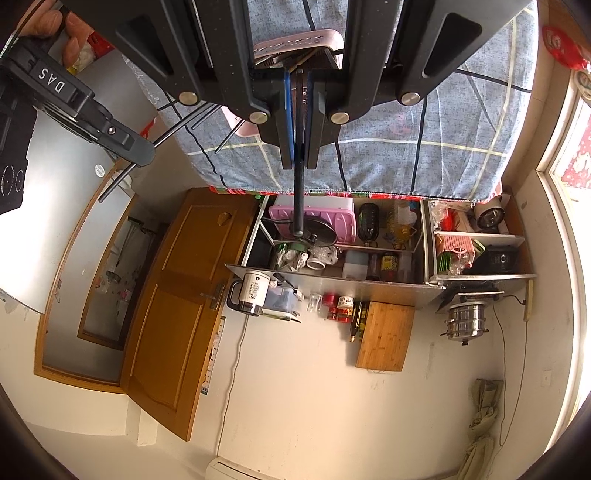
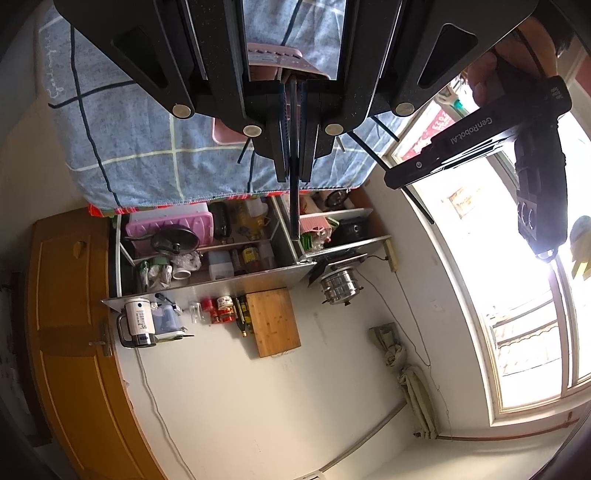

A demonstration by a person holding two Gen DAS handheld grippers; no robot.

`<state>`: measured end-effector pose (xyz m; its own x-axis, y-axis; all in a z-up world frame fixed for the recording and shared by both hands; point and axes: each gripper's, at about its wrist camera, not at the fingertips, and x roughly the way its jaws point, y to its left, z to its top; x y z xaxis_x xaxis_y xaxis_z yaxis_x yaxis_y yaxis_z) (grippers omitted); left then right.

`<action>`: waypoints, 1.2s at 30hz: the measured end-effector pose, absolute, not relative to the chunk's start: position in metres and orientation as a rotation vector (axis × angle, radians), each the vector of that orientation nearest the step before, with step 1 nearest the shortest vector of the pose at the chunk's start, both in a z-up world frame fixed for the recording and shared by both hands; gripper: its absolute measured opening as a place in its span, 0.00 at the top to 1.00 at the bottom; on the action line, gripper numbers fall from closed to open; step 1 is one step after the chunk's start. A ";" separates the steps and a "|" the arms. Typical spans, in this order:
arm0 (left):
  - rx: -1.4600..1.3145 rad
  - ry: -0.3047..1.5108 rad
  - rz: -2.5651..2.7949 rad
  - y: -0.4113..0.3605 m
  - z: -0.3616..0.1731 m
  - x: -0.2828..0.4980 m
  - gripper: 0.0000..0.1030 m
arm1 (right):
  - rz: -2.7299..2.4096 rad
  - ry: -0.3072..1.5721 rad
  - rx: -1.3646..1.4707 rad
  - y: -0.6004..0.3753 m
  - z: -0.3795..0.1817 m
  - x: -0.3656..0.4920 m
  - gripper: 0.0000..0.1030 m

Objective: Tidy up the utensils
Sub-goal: 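Lift the black chopstick over the pink basket with the left tool while the right tool carries its own, then open the left tool to drop its chopstick into the basket while the right tool releases its own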

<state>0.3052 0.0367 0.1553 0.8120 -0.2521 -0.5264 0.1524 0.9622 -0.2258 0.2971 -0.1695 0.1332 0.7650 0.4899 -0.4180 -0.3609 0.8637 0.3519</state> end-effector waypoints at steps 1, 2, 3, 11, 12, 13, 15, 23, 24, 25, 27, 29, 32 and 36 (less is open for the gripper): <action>-0.180 0.592 -0.219 0.037 0.152 0.308 0.96 | 0.467 0.531 0.259 -0.168 0.130 0.300 0.95; -0.179 0.597 -0.219 0.036 0.148 0.309 0.96 | 0.467 0.538 0.260 -0.166 0.127 0.302 0.95; -0.178 0.603 -0.218 0.036 0.145 0.311 0.96 | 0.467 0.547 0.261 -0.165 0.124 0.305 0.95; -0.166 0.642 -0.219 0.036 0.122 0.322 0.95 | 0.470 0.607 0.253 -0.159 0.100 0.316 0.95; -0.169 0.647 -0.221 0.036 0.120 0.324 0.95 | 0.471 0.614 0.251 -0.158 0.098 0.318 0.95; -0.167 0.650 -0.220 0.036 0.119 0.326 0.95 | 0.472 0.621 0.248 -0.157 0.096 0.319 0.95; -0.159 0.656 -0.220 0.036 0.116 0.326 0.95 | 0.478 0.634 0.244 -0.155 0.091 0.320 0.95; -0.132 0.641 -0.203 0.035 0.118 0.321 0.95 | 0.477 0.660 0.235 -0.155 0.086 0.322 0.94; -0.130 0.636 -0.202 0.035 0.119 0.320 0.94 | 0.475 0.656 0.235 -0.155 0.087 0.321 0.92; -0.127 0.631 -0.201 0.035 0.121 0.319 0.94 | 0.473 0.653 0.236 -0.156 0.088 0.320 0.90; -0.122 0.618 -0.192 0.037 0.124 0.315 0.91 | 0.469 0.643 0.235 -0.159 0.091 0.318 0.89; -0.119 0.605 -0.190 0.039 0.129 0.311 0.87 | 0.465 0.632 0.232 -0.161 0.095 0.315 0.89; -0.118 0.587 -0.184 0.042 0.135 0.302 0.87 | 0.463 0.618 0.232 -0.165 0.099 0.309 0.89; -0.118 0.565 -0.182 0.047 0.141 0.285 0.87 | 0.459 0.598 0.220 -0.171 0.104 0.296 0.89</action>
<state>0.2850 0.0466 0.1406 0.8291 -0.2039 -0.5206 0.1392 0.9771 -0.1609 0.2963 -0.1712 0.1041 0.7305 0.4754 -0.4903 -0.3504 0.8772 0.3283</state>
